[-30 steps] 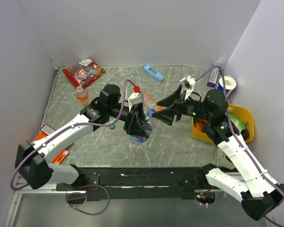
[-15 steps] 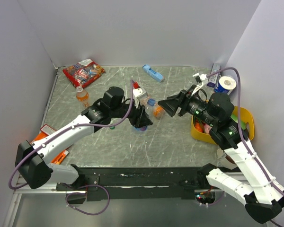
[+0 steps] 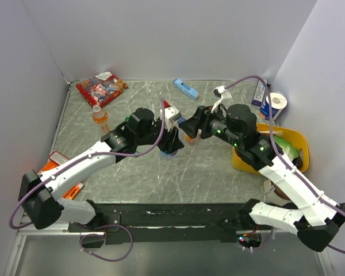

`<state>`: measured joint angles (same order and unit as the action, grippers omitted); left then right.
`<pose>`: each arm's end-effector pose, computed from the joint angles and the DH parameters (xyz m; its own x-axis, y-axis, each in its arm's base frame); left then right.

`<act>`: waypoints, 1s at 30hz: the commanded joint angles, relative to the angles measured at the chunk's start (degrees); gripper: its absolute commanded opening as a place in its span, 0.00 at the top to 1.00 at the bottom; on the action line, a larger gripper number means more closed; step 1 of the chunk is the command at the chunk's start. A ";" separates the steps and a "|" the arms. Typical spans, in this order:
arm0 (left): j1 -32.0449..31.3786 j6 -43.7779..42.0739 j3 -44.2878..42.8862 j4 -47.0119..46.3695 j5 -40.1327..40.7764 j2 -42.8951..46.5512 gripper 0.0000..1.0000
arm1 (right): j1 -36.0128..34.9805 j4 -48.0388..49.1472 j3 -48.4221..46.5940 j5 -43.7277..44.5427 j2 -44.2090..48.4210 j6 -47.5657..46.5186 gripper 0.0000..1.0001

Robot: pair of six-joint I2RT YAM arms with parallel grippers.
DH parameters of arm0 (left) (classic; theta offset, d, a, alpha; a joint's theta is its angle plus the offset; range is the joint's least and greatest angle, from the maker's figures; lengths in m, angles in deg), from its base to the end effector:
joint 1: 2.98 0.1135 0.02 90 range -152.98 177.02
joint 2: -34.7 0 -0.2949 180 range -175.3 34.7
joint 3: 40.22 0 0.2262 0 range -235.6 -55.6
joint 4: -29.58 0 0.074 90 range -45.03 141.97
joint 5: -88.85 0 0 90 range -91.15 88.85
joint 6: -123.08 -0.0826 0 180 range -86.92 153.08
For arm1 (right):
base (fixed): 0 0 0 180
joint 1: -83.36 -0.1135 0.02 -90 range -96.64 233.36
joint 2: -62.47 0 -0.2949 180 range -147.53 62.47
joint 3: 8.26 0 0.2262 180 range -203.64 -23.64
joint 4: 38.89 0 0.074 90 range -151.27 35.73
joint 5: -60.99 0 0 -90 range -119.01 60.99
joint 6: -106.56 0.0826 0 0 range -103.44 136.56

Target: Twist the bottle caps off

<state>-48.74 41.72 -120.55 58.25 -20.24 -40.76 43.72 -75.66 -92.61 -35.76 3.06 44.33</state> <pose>0.1973 -0.2413 0.3568 -0.4114 0.2190 -0.8847 0.8334 0.4833 -0.2679 0.1692 0.1528 0.4308 -0.4761 0.2064 -0.8548 -0.5654 0.6727 0.4773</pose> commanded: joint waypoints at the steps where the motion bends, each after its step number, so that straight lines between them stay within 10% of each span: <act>1: -0.47 -0.47 -1.50 -0.80 1.69 1.63 0.48 | -0.70 0.47 -3.01 2.62 -0.34 0.88 0.33; 30: -3.02 -1.52 -1.23 -0.53 2.74 1.37 0.49 | -0.70 6.80 -2.22 -0.29 -4.92 2.82 0.37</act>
<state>-51.04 41.20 -120.55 58.42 -17.75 -40.65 43.37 -73.08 -92.81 -34.66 -1.40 46.54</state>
